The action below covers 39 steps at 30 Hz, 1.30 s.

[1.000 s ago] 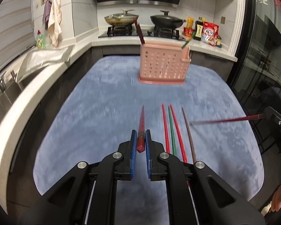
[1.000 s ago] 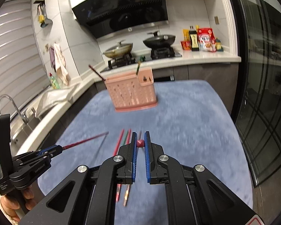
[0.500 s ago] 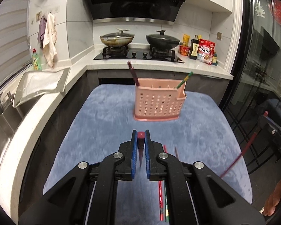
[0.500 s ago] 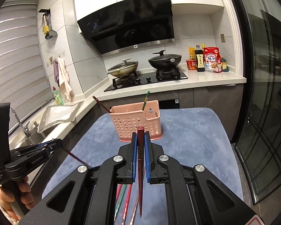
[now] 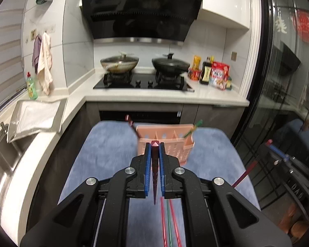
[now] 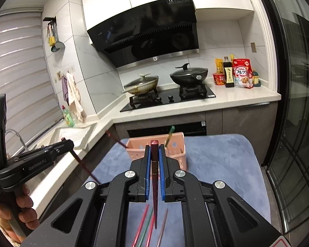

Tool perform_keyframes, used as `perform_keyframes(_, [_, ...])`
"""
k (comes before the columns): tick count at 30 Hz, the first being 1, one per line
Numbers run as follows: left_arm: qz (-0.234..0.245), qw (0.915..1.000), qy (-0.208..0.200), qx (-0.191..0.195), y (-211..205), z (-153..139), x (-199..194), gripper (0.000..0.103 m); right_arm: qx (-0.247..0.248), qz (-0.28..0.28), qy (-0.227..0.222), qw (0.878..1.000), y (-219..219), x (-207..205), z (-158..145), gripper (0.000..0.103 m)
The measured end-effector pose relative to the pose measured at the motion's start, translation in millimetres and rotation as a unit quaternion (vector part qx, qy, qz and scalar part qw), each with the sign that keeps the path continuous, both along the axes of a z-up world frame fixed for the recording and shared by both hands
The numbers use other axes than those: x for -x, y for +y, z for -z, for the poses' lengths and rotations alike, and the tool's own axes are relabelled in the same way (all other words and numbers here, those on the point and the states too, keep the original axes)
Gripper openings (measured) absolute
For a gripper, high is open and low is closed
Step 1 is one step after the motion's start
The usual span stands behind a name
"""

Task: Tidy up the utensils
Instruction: 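Lift both held chopsticks and carry them toward the pink holder, then lower both held chopsticks into the pink holder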

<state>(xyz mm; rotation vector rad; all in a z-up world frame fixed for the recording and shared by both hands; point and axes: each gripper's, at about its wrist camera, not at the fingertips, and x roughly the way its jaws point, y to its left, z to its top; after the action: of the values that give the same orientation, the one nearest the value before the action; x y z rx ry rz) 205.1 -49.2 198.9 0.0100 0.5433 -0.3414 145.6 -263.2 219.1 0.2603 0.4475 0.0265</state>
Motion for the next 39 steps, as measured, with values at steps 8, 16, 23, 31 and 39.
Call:
perform_keyframes(8, [-0.007, 0.9989, -0.043, 0.020, -16.0, -44.8, -46.3, 0.007, -0.012, 0.003, -0.030, 0.999, -8.7, -56.1, -32.0, 0.007])
perform_keyframes(16, [-0.019, 0.9966, -0.074, 0.030, -26.9, -72.1, -98.5, 0.007, -0.014, 0.018, -0.060, 0.998, -17.0, -112.3, -59.5, 0.007])
perform_keyframes(23, [-0.023, 0.9962, -0.079, 0.026, -34.0, -66.3, -136.4, 0.007, -0.016, 0.027, -0.062, 0.998, -20.7, -164.7, -55.9, 0.007])
perform_keyframes(31, [-0.028, 0.9977, -0.059, 0.018, -33.3, -30.2, -169.6, 0.007, 0.003, 0.025, -0.031, 0.999, -14.9, -202.6, -22.6, 0.007])
perform_keyframes(39, [-0.029, 0.9992, -0.026, 0.012, -33.1, -0.9, -187.5, 0.007, 0.002, 0.022, 0.002, 1.000, -10.8, -221.1, 6.9, 0.007])
